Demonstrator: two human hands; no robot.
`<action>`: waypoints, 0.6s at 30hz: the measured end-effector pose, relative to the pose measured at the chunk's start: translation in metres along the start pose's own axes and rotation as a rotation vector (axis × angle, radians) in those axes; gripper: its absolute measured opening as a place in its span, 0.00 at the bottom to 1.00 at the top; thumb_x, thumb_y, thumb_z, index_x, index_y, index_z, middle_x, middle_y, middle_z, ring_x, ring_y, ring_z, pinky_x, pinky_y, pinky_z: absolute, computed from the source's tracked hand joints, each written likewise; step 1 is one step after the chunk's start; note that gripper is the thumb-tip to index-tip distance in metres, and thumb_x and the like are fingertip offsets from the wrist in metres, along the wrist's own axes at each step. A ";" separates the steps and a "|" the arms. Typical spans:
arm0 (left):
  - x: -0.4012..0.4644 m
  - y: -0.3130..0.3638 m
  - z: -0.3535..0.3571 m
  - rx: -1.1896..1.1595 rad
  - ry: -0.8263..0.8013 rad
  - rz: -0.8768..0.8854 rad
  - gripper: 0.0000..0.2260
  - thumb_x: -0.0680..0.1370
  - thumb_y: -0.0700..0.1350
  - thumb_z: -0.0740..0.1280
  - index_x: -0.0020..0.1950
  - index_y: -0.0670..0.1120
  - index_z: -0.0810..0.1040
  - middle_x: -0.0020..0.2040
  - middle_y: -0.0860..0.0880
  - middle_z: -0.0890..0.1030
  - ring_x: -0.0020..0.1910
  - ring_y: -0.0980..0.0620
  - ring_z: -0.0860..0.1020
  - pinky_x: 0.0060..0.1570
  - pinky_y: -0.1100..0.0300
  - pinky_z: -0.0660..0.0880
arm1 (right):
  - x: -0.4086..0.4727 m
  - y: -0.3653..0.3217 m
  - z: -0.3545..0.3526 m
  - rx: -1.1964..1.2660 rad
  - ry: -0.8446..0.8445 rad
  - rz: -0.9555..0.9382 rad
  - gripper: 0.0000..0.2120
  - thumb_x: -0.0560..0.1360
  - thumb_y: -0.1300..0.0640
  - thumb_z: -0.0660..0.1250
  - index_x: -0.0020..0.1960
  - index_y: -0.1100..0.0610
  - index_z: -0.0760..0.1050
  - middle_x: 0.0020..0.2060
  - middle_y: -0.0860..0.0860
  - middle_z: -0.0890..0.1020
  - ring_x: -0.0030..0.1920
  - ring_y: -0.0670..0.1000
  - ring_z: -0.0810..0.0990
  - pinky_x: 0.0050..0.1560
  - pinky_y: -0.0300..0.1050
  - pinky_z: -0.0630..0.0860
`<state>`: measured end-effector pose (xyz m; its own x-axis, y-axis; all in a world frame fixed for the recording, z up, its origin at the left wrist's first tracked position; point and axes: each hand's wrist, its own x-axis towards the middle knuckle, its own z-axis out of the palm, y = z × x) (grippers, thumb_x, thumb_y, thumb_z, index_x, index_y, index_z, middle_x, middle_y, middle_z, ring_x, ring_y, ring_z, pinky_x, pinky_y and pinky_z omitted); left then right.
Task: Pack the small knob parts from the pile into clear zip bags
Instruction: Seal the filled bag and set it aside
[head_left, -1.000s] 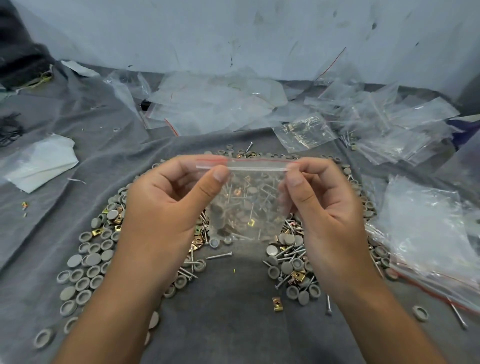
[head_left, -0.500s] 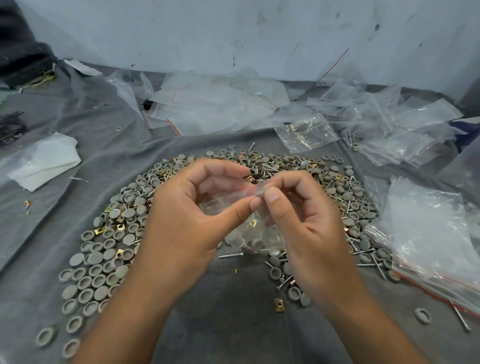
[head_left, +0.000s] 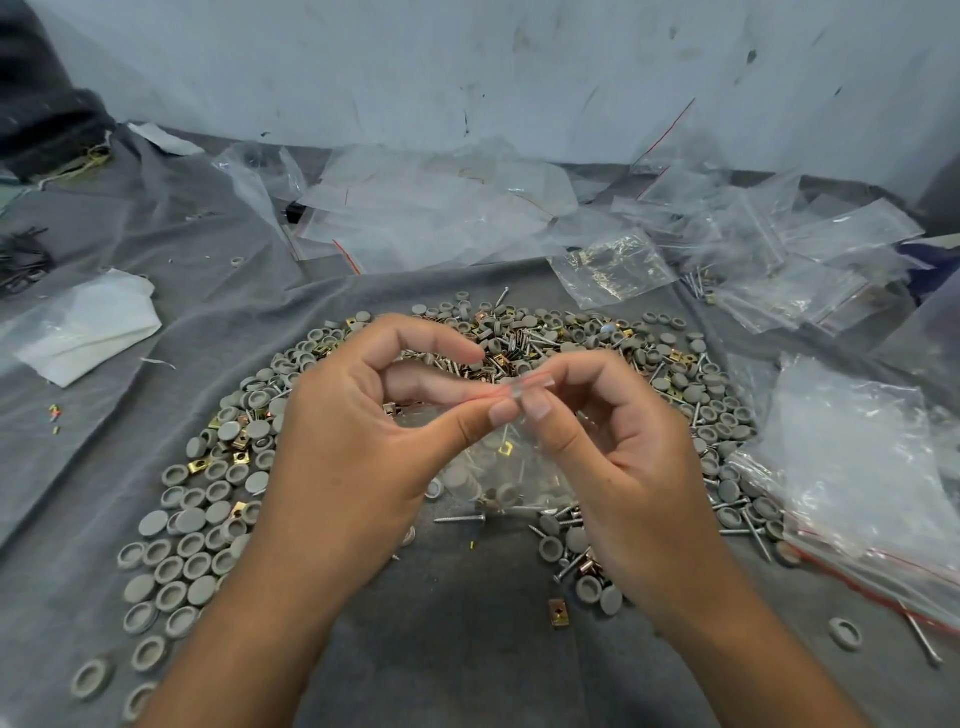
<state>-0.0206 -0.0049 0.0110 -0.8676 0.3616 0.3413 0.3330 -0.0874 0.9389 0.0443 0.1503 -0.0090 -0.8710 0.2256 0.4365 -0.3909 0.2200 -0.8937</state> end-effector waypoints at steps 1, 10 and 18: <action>0.000 0.000 0.000 0.004 -0.005 0.003 0.15 0.67 0.50 0.80 0.51 0.53 0.80 0.42 0.51 0.87 0.47 0.53 0.86 0.48 0.59 0.82 | 0.000 0.000 0.000 -0.010 -0.002 0.000 0.03 0.81 0.51 0.67 0.51 0.47 0.79 0.46 0.48 0.84 0.47 0.48 0.83 0.43 0.42 0.81; -0.001 0.003 0.005 0.093 0.026 0.096 0.19 0.68 0.47 0.80 0.54 0.52 0.78 0.44 0.54 0.87 0.47 0.54 0.86 0.50 0.62 0.80 | -0.003 0.002 0.002 -0.068 -0.004 -0.032 0.03 0.81 0.49 0.63 0.50 0.46 0.76 0.41 0.43 0.79 0.40 0.44 0.77 0.39 0.35 0.74; -0.002 0.003 0.006 0.237 0.055 0.160 0.17 0.71 0.52 0.78 0.55 0.55 0.77 0.43 0.57 0.86 0.48 0.51 0.85 0.56 0.46 0.78 | -0.003 0.003 0.002 -0.060 0.005 0.001 0.04 0.81 0.46 0.63 0.50 0.44 0.75 0.42 0.45 0.80 0.43 0.48 0.80 0.41 0.36 0.76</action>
<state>-0.0161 -0.0006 0.0132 -0.8139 0.3089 0.4920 0.5384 0.0828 0.8386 0.0455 0.1484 -0.0129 -0.8697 0.2304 0.4365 -0.3715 0.2766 -0.8863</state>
